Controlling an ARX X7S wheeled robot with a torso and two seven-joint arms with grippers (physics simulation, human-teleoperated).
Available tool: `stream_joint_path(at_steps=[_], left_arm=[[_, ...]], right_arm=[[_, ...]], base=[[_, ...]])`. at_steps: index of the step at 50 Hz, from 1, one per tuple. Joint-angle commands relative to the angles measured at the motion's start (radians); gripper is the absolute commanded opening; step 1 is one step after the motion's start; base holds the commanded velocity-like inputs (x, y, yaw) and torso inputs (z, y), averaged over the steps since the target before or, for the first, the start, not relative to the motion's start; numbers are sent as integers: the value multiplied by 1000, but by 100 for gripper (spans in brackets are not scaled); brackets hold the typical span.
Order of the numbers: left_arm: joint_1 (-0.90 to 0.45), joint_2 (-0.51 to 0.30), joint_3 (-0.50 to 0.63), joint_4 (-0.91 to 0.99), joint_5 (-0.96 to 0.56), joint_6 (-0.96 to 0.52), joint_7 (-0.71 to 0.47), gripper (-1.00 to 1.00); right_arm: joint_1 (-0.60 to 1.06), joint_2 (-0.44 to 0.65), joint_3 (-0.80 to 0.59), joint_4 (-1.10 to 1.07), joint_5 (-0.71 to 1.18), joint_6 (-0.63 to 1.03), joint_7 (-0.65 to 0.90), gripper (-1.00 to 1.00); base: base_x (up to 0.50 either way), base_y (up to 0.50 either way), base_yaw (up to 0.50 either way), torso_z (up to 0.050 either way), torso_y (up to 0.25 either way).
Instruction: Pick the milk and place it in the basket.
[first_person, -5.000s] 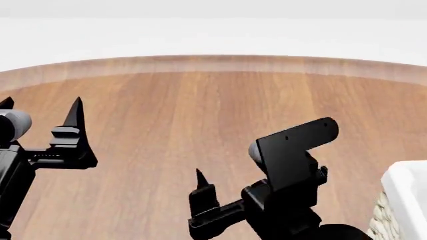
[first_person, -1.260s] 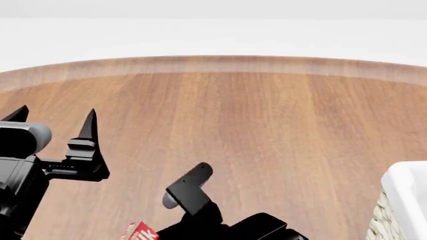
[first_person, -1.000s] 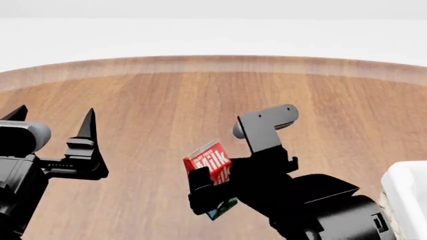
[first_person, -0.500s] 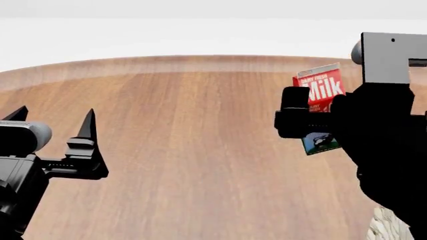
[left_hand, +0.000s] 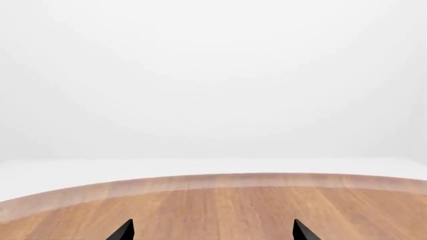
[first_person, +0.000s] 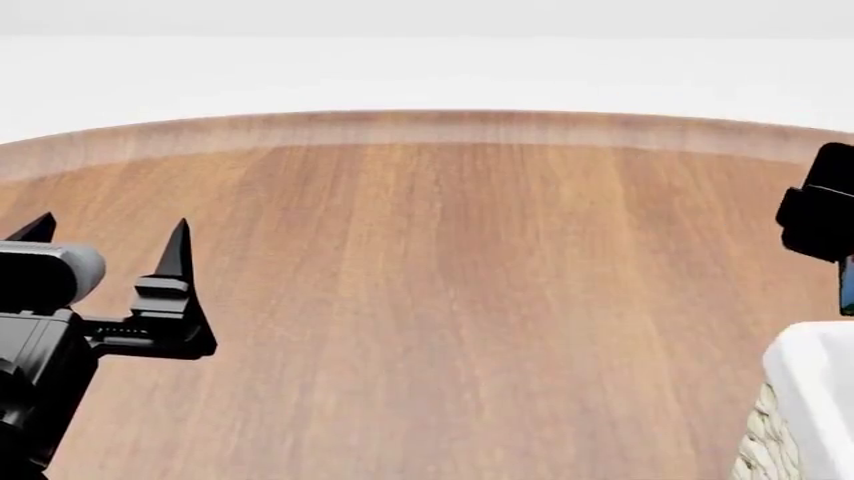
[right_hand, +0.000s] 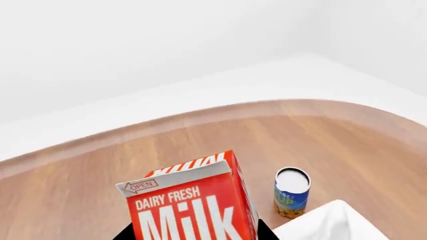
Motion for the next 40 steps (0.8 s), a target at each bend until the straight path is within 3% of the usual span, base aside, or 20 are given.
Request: stream_joint_path(at_steps=[1,40], left_arm=[[1,-3,6,-8,-1,8,-2,100],[5,-18,29,-18,-2,28,-12,100]], right_arm=[[-12,34,130,-38,13,29,69,-100],[-164,60,218,-3,23,-97,82,-100]], base=[[0,0,0,0,0],[0,0,0,0,1]])
